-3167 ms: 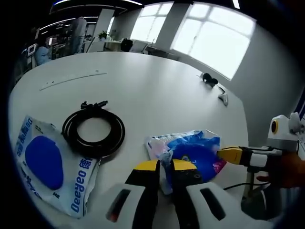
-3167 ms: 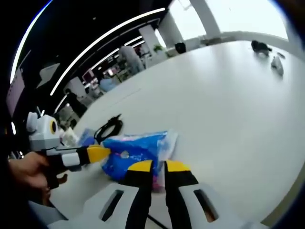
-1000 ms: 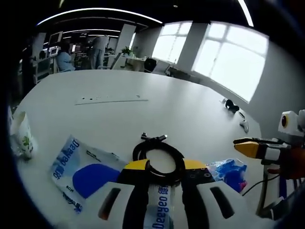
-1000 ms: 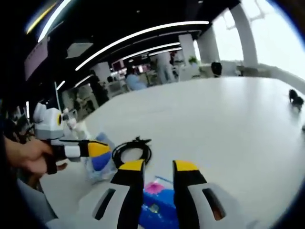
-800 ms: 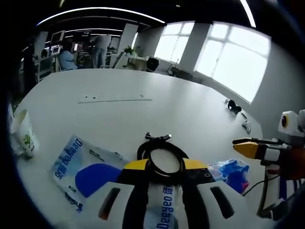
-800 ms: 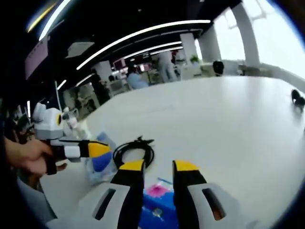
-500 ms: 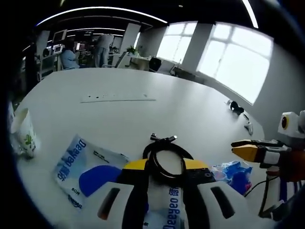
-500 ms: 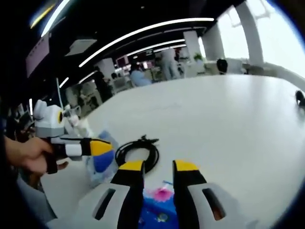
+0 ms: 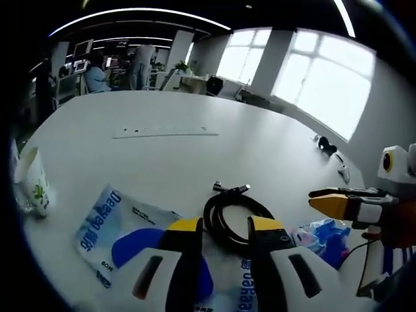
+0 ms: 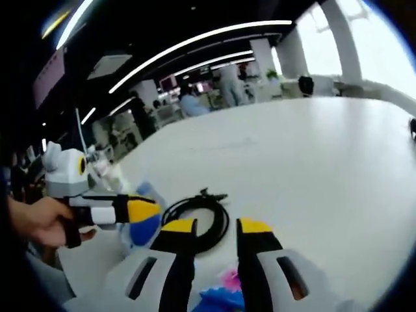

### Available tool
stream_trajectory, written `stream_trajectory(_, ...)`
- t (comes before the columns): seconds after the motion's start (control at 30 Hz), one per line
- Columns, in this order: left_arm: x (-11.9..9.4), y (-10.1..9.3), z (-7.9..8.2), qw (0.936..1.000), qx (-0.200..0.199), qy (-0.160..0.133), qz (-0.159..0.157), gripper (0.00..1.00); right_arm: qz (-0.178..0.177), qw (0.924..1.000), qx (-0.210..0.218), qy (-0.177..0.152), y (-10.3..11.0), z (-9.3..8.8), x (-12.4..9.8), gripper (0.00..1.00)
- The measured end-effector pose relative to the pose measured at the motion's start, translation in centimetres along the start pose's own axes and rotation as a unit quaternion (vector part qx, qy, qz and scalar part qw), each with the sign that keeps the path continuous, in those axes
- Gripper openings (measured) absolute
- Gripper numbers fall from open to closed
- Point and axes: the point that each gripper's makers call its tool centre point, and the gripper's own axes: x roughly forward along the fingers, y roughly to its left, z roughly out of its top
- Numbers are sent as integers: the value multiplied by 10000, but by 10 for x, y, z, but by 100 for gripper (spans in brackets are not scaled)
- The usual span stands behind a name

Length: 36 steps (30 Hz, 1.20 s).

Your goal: Arrange the tabletop items into an orderly group along one side of the table until the central work area is clear of visible clutter.

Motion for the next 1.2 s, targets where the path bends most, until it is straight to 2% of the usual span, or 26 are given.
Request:
stream_trajectory(0.47, 15, 7, 3, 10000, 42, 67, 49, 26, 8, 9998, -10, 177, -5, -6, 9, 21)
stream_trajectory(0.67, 20, 10, 0, 9999, 39, 131, 73, 26, -9, 9996, -2, 284, -6, -9, 13, 21)
stream_trajectory(1.2, 34, 11, -6, 9998, -21, 208, 65, 26, -7, 9995, 31, 322, -13, -9, 26, 21)
